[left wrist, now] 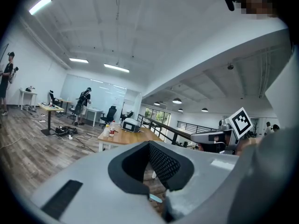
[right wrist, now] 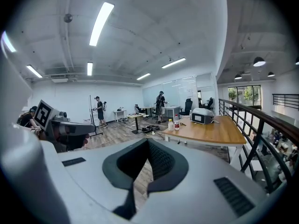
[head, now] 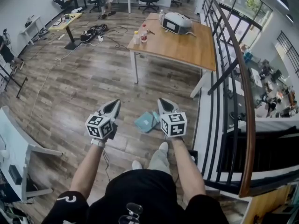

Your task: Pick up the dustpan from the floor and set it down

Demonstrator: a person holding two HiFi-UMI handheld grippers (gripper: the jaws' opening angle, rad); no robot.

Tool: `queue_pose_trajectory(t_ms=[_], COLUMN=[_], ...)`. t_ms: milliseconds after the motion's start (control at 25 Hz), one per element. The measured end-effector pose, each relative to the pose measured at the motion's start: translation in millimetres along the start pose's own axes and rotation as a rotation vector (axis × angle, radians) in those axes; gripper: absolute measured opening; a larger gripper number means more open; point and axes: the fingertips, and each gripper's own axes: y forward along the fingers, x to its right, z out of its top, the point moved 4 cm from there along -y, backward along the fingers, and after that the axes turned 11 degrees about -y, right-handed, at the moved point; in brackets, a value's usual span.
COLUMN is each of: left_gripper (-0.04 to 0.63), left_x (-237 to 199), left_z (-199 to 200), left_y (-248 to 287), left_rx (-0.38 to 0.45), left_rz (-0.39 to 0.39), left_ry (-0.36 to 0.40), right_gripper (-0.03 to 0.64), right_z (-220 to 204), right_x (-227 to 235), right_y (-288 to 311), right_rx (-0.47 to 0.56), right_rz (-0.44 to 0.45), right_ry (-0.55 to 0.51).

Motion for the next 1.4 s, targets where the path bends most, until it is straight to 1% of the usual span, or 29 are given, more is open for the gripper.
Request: queue_pose_trajectory(t_ms=[400, 680, 1040, 1400], left_gripper=[-0.002, -0.002, -0.002, -0.002], left_x=[7, 2, -8, -37], left_z=[-6, -13, -36, -70], left_y=[39, 64, 79, 93], left_rx=[-0.012, -0.029, -0.055, -0.093], left_rz=[0.005, 0.013, 0.029, 0.067], left_ry=[0.001, 0.000, -0.019, -0.050], right_gripper=[-0.005, -0.005, -0.005, -0.004], right_z=[-9, -17, -43, -81], right_x=[35, 52, 60, 61], right_y=[16, 32, 48, 82], right_rx=[-0.008, -0.020, -0.063, -0.138], right_rz=[0.018, 0.030, 0.046, 0.076], right_ry=[0.003, 0.010, 0.006, -0.014])
